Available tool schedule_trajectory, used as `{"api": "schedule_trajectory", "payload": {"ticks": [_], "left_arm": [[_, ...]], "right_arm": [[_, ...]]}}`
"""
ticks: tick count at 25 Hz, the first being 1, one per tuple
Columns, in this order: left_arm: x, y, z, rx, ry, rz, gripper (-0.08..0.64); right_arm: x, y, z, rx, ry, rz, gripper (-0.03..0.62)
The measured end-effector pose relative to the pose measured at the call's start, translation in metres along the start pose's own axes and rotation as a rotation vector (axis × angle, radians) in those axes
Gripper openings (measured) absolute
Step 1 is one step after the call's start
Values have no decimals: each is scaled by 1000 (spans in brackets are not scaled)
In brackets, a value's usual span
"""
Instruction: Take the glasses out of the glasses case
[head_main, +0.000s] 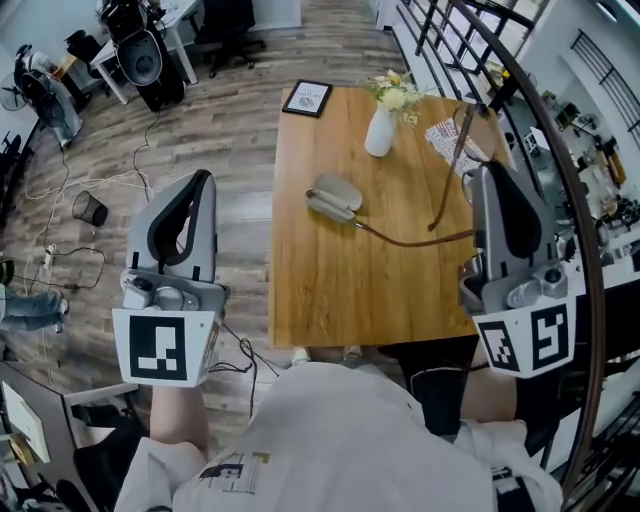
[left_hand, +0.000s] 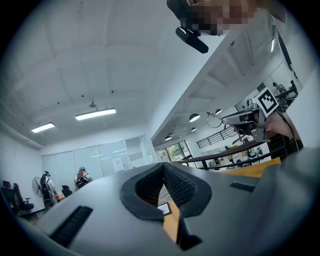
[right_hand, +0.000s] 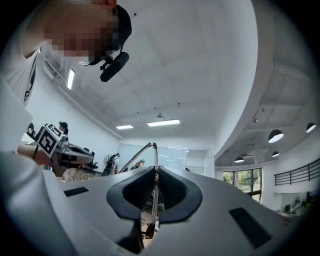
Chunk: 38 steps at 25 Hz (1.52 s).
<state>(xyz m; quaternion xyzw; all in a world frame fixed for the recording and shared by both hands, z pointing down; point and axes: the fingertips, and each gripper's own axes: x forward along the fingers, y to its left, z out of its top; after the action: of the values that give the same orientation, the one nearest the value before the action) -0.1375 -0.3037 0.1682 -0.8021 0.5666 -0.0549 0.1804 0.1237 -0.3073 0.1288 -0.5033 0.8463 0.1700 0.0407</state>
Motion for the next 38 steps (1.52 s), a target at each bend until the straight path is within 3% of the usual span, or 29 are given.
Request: {"api": "schedule_trajectory", "payload": {"ticks": [7, 14, 19, 38], "left_arm": [[-15, -33, -21, -18, 57, -41, 17], [-28, -58, -63, -88, 100, -54, 17], [-33, -72, -90, -106, 186, -71, 17], [-29, -77, -99, -53, 197, -105, 17]], "right_arm": [[-38, 1, -33, 26, 87, -22, 44], [-60, 4, -89, 103, 197, -44, 44], [-64, 17, -115, 150, 250, -30, 44], [-58, 25, -126, 168, 269, -4, 44]]}}
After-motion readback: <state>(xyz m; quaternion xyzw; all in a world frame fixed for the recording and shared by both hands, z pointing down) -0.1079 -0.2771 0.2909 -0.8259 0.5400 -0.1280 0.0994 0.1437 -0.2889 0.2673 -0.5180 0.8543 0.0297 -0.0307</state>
